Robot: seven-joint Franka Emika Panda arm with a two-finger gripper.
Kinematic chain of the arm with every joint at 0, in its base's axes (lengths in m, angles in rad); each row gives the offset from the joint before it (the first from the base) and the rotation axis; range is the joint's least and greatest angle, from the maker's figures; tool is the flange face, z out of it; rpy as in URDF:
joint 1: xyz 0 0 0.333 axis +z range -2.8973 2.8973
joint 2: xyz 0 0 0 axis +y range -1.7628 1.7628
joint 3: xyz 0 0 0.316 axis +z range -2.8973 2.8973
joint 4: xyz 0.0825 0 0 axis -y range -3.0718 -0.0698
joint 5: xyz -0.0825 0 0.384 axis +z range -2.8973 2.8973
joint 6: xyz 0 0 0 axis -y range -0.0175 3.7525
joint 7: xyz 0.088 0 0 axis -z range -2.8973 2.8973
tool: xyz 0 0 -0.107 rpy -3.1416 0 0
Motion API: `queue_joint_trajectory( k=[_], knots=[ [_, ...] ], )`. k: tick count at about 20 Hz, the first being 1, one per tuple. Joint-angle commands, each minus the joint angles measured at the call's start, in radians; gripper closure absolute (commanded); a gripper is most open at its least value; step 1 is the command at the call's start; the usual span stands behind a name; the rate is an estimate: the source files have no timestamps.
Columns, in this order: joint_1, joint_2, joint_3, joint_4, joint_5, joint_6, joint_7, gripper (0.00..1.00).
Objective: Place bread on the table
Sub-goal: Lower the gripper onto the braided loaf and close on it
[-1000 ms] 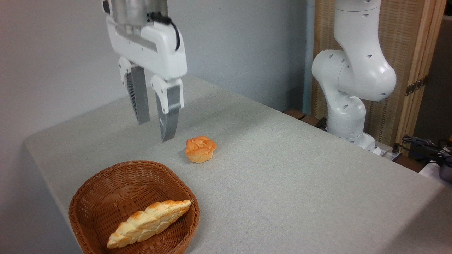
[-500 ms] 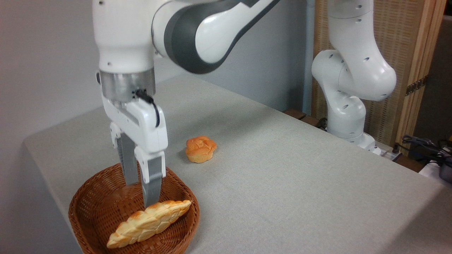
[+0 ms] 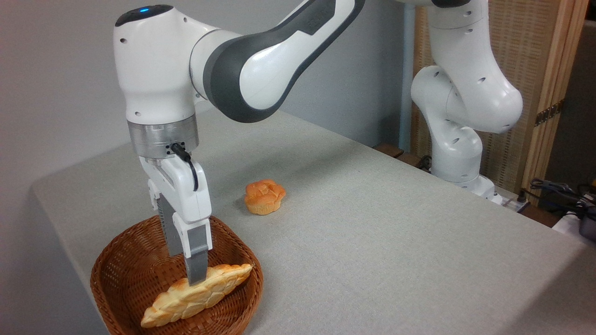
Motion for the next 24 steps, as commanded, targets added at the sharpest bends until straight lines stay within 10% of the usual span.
queue_joint_trajectory(
  k=[1, 14, 20, 24],
  knots=[
    [0.005, 0.000, -0.005, -0.027, 0.062, 0.061, 0.018, 0.00],
    [0.005, 0.006, -0.006, -0.081, 0.140, 0.126, 0.018, 0.00],
    [0.005, 0.013, -0.008, -0.084, 0.140, 0.127, 0.021, 0.59],
    [0.005, 0.015, -0.008, -0.084, 0.146, 0.127, 0.021, 0.67]
  ],
)
